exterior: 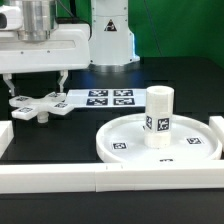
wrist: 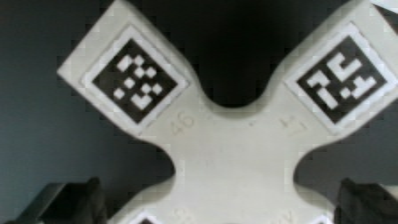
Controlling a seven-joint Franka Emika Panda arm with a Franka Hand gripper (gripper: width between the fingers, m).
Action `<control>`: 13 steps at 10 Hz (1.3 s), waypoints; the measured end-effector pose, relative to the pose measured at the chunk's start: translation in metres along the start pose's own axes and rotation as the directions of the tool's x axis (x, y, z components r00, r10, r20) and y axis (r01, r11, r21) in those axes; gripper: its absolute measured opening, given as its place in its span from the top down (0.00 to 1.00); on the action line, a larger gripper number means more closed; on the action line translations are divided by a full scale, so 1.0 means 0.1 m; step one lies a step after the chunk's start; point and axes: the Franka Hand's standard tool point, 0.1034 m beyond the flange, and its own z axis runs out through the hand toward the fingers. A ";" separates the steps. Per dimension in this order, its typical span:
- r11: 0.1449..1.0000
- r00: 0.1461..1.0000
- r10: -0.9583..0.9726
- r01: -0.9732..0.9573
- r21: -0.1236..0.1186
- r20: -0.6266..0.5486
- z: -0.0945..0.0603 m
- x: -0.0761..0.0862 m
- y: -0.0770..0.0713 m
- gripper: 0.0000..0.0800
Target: Assemble round table
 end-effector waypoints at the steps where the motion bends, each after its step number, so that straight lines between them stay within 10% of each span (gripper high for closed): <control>1: 1.000 1.000 0.010 -0.010 0.000 0.001 0.01 0.01 -0.01 0.19; 13: 1.000 1.000 0.009 -0.009 0.003 0.019 0.14 0.06 -0.01 0.19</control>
Offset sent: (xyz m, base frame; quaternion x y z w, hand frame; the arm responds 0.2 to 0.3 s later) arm 0.0072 0.0068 -0.0028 0.0180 -0.0071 0.0288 0.9994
